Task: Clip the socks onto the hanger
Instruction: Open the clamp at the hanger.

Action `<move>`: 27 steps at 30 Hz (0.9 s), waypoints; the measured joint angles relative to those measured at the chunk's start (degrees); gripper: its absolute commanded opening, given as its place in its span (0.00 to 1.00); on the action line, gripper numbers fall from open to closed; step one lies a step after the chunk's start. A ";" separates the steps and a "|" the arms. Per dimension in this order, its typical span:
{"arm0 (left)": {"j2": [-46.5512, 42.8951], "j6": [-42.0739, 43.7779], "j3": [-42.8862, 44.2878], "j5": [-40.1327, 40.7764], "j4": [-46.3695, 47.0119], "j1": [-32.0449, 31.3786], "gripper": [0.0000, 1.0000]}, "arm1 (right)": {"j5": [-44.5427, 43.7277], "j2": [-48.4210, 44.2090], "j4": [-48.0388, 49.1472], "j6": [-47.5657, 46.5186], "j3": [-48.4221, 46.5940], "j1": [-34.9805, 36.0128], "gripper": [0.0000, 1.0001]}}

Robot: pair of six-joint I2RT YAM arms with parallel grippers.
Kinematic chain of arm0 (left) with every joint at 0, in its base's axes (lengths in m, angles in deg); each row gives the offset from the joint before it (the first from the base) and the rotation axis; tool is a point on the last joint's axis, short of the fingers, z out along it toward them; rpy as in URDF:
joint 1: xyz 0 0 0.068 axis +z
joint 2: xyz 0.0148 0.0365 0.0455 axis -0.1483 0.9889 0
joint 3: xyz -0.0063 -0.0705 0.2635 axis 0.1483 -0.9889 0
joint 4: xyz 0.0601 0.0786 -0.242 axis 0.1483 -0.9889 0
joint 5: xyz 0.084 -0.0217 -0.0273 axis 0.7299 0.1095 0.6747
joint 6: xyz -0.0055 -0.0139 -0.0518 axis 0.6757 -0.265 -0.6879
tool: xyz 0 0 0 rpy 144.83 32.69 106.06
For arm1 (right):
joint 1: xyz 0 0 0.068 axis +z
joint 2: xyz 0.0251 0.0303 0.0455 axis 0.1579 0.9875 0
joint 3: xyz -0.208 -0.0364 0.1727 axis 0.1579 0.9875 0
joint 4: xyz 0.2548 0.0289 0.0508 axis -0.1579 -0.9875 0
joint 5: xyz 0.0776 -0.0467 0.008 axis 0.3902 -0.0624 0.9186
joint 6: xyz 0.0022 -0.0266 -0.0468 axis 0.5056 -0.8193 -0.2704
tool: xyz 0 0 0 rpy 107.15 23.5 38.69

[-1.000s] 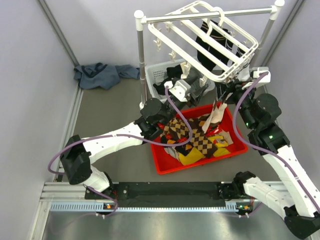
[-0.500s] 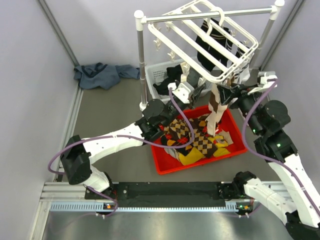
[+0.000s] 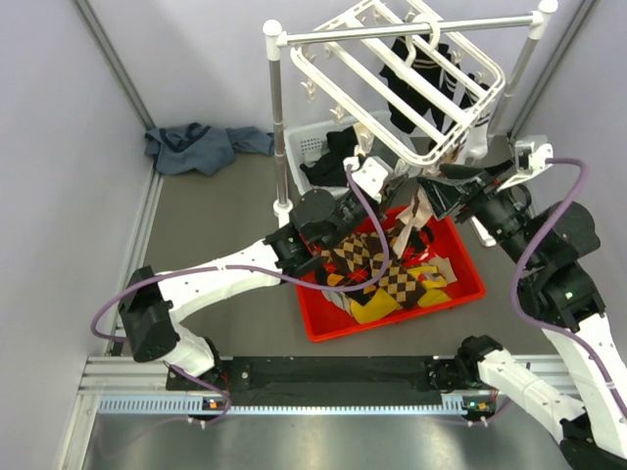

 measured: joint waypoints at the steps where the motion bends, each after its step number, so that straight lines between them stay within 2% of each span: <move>1: 0.00 -0.39 0.63 0.02 -1.03 -0.09 0.03 | 0.04 0.52 -0.42 0.57 -0.28 0.00 0.62; 15: -0.02 -2.75 2.54 3.98 -7.04 -1.29 0.01 | 1.40 6.14 -2.12 8.09 -0.55 -0.11 0.58; 27: -0.02 -3.13 4.33 5.20 -9.40 -2.84 0.00 | 1.62 5.16 -2.47 12.44 -0.44 -0.11 0.57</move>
